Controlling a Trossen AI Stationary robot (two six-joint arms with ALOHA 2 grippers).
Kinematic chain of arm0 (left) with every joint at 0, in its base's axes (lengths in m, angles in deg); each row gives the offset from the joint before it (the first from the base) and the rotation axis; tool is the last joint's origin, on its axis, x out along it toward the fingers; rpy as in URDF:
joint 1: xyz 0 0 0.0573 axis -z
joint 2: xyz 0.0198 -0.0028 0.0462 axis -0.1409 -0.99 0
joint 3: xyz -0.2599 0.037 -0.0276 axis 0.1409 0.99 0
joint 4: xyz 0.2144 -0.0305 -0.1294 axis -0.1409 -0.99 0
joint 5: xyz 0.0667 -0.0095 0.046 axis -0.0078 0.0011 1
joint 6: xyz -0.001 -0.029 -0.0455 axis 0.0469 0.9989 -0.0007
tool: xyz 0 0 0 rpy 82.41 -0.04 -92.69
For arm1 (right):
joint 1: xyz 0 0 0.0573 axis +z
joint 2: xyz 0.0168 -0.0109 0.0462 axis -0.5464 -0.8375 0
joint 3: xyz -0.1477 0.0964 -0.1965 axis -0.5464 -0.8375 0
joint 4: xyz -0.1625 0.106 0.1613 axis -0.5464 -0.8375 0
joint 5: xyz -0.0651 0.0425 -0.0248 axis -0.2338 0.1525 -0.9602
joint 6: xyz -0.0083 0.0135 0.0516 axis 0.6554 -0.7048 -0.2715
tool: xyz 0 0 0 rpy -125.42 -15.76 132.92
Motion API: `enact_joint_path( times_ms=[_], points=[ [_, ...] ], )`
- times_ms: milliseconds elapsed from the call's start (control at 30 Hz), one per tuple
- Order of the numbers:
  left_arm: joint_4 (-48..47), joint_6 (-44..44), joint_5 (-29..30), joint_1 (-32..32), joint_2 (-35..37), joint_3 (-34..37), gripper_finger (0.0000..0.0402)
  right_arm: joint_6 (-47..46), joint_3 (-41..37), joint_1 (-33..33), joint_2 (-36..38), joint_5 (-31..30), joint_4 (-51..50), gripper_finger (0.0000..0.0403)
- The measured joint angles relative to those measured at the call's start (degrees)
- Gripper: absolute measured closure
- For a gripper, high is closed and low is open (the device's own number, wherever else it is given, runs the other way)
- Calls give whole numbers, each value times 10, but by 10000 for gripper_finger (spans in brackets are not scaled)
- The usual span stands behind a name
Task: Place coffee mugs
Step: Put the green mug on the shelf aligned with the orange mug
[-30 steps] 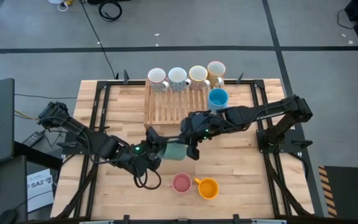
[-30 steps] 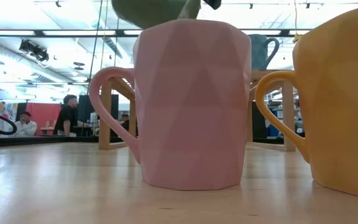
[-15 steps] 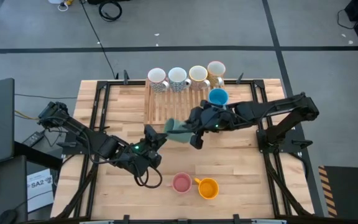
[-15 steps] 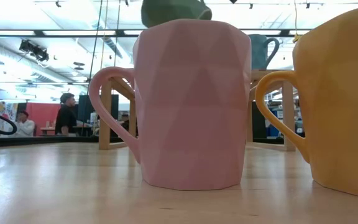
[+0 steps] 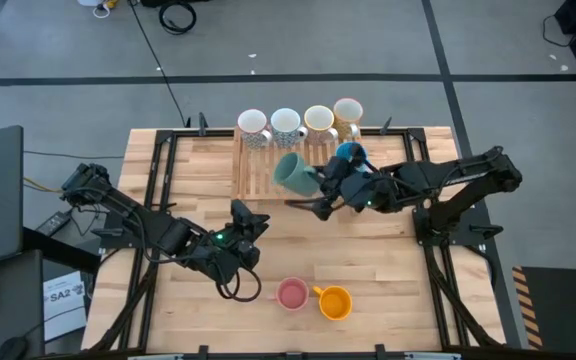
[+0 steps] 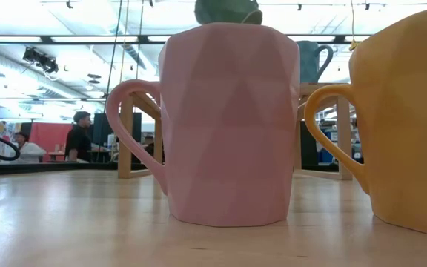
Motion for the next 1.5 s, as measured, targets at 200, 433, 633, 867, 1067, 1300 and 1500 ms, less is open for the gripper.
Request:
enact_joint_path(
  times_ms=[200,433,633,867,1067,1300,1500],
  points=[
    [0,0,0,0,0,0,260,-13,-5,41,-6,-141,2,343],
    [-2,3,0,0,0,0,260,-42,-70,74,-7,-261,41,343],
    [-2,4,0,0,0,0,260,-61,-131,77,-7,-288,89,342],
    [-2,4,0,0,0,0,260,-6,-198,55,-8,-290,235,342],
    [-2,17,-1,0,0,0,260,158,-242,27,-8,-242,464,342],
    [-2,19,-1,0,0,0,260,294,-257,-3,-4,-97,641,343],
    [-2,19,-1,0,0,0,260,307,-258,-10,34,-66,631,343]
  ],
)
